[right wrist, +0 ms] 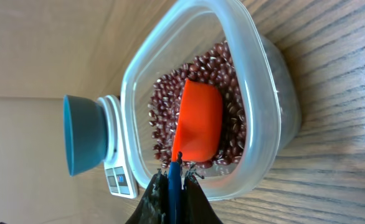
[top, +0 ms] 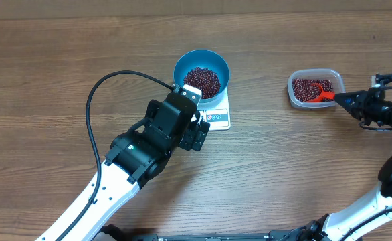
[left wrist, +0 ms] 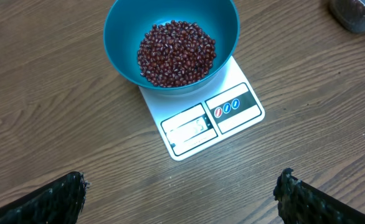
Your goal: Scoop item into bowl and weigh 150g on scale
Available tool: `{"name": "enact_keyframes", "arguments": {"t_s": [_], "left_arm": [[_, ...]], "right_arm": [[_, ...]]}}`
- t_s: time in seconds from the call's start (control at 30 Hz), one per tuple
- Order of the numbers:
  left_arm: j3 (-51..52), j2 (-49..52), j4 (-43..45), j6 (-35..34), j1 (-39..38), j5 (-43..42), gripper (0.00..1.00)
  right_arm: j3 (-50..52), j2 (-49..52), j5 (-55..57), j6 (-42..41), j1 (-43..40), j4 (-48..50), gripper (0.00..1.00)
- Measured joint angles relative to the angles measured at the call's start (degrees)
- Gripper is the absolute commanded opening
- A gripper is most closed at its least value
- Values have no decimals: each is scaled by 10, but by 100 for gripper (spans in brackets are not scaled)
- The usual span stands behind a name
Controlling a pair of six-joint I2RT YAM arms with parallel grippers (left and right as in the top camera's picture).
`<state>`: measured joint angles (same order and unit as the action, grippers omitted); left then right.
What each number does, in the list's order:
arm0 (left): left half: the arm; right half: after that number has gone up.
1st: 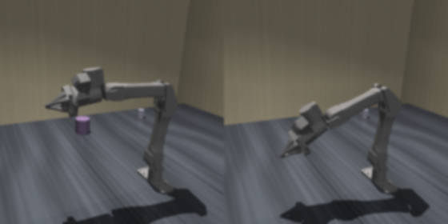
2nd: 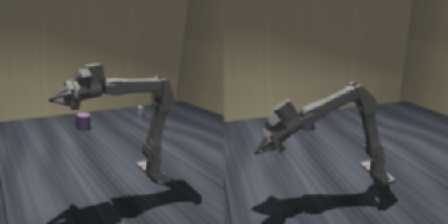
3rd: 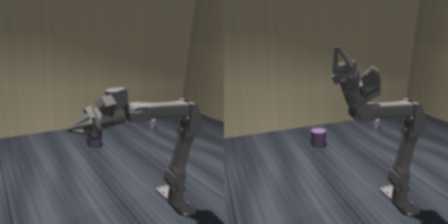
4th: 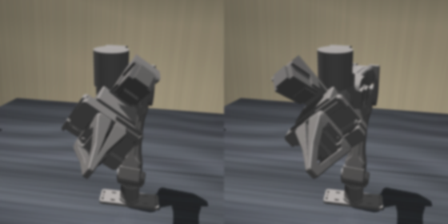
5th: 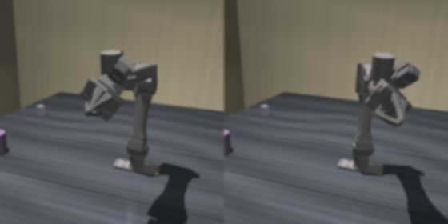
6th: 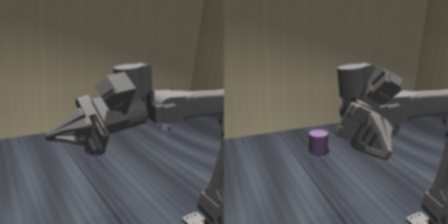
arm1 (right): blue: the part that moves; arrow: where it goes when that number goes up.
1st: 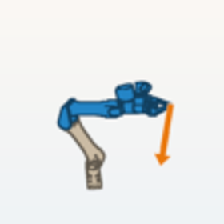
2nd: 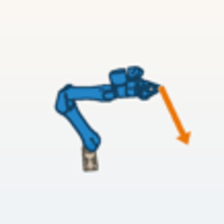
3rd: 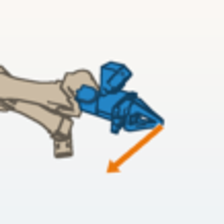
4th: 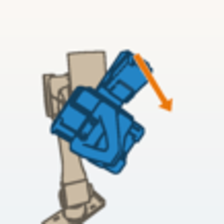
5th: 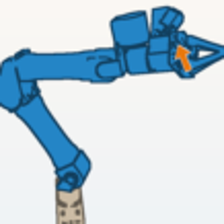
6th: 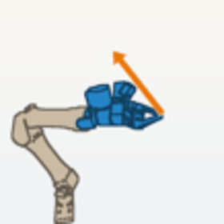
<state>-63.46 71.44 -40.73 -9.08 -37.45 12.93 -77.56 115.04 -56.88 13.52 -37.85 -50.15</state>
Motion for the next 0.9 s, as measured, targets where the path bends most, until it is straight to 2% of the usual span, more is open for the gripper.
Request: {"name": "enact_keyframes", "arguments": {"t_s": [0.9], "left_arm": [[0,0,0,0,0,0,99]], "right_arm": [[0,0,-159,0,-44,0,4]]}}
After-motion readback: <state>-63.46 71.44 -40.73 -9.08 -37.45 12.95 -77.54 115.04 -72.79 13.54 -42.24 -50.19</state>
